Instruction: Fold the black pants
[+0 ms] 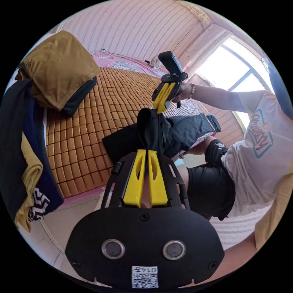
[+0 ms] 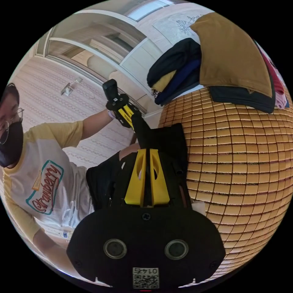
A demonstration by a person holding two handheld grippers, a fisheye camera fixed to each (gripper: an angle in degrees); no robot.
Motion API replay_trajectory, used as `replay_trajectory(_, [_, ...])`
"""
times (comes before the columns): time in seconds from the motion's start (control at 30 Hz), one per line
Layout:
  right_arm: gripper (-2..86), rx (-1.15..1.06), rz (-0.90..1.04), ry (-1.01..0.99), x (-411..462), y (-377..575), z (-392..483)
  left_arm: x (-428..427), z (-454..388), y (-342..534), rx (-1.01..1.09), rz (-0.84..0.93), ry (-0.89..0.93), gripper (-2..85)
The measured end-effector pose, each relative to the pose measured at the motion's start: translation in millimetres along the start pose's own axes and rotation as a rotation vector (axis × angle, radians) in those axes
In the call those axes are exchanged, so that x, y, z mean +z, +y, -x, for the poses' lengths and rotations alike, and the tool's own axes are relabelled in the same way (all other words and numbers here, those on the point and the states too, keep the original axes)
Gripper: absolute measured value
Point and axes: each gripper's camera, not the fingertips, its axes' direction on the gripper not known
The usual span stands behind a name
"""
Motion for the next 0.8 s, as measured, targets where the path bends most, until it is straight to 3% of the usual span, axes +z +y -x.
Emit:
replay_trajectory(0.33, [2.1, 0.022, 0.172, 0.393, 66.1, -51.1, 2.0, 16.9, 66.0, 3.7, -0.604, 0.059, 0.009, 0.3])
replay_trajectory(0.57, [5.0, 0.143, 0.094, 0.448, 44.9, -36.9, -8.4, 30.7, 63.6, -4.6, -0.648, 0.075, -0.088, 4.1])
replay_trajectory(0.8, [3.0, 0.293, -0.050, 0.475, -13.7, 64.0, 5.9, 31.8, 46.0, -17.3, -0.648, 0.001, -0.215, 0.3])
